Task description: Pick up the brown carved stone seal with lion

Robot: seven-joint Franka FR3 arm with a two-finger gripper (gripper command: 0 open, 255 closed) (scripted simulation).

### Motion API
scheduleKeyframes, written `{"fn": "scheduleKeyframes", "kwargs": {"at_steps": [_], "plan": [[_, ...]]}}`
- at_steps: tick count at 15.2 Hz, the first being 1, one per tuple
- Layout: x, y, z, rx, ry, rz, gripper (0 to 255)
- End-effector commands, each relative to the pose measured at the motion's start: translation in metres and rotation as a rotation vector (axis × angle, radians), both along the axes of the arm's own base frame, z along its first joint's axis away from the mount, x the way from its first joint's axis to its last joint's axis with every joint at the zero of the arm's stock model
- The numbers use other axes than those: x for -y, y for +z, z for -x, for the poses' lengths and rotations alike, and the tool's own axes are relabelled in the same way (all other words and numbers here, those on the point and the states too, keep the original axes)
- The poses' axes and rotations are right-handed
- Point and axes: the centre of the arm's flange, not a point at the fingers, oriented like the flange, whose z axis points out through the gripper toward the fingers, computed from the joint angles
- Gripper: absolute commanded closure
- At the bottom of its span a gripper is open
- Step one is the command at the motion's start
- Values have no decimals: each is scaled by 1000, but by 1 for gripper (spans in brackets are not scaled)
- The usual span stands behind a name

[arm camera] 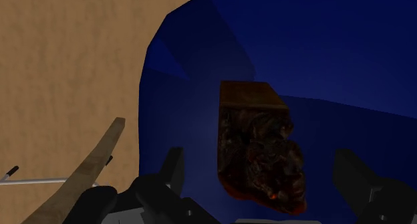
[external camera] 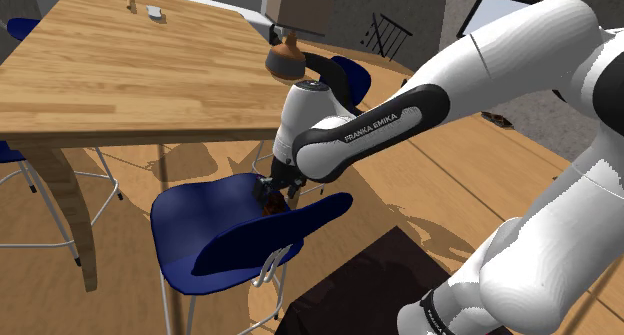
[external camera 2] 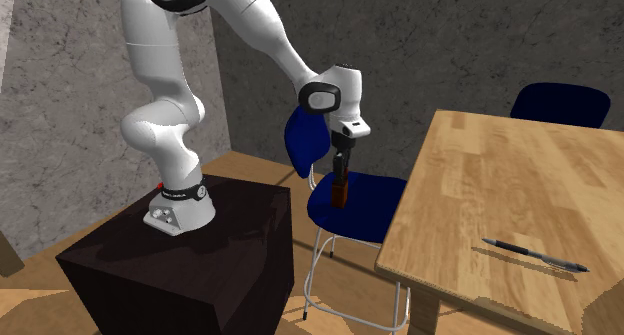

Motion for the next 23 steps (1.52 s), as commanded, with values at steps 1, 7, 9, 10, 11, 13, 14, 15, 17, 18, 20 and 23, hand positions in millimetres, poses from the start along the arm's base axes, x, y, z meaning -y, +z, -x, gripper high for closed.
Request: {"fn": "scheduleKeyframes", "kwargs": {"at_steps": [1,7,9,10,11,13,14,15,17,18,20,23], "plan": [[1,-3,1,1,0,0,0],[1,-3,0,1,0,0,255],[1,-3,0,1,0,0,255],[1,-3,0,1,0,0,255],[1,-4,1,1,0,0,255],[1,7,1,1,0,0,255],[1,12,1,1,0,0,255],[1,18,1,1,0,0,255],[1,28,1,1,0,0,255],[1,33,1,1,0,0,255],[1,44,1,1,0,0,255],[1,60,1,1,0,0,255]]}}
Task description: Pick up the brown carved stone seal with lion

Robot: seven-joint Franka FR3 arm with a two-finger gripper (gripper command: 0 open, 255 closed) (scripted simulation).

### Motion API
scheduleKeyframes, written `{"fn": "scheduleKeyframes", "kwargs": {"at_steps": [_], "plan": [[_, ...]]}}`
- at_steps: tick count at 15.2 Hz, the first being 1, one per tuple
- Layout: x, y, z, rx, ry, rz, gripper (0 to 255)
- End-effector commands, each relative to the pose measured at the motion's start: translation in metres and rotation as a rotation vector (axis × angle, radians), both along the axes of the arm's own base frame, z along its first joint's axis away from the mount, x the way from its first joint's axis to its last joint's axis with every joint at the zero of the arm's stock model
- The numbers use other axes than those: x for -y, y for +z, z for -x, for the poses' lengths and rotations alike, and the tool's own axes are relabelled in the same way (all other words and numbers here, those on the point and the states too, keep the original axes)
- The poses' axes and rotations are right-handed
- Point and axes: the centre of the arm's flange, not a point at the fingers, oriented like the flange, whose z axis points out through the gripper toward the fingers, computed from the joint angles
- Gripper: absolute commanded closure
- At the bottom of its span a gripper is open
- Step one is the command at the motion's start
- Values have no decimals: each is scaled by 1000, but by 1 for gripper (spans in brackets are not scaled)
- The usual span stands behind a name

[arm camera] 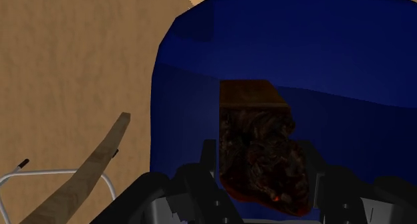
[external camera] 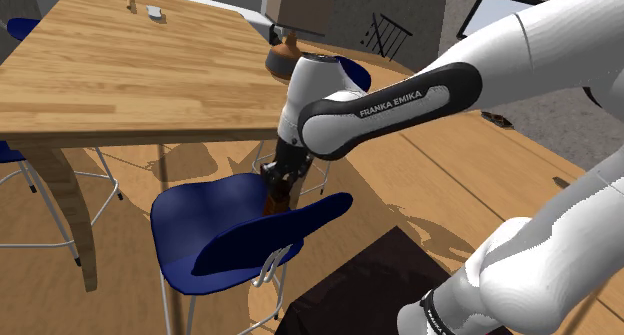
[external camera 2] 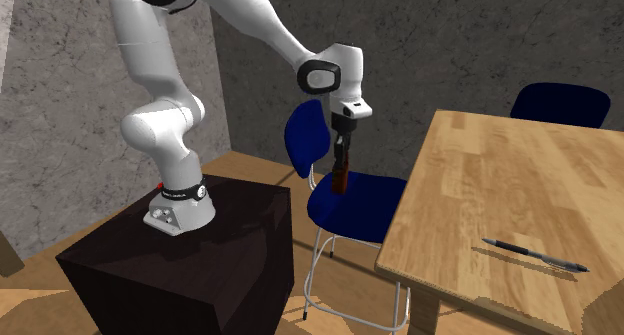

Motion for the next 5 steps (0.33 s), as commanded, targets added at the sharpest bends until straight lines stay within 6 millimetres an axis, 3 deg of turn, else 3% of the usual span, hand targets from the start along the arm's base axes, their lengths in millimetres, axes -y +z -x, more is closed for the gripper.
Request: {"fn": "scheduleKeyframes", "kwargs": {"at_steps": [1,5], "plan": [[1,11,0,0,0,0,255],[1,23,0,0,0,0,255]]}}
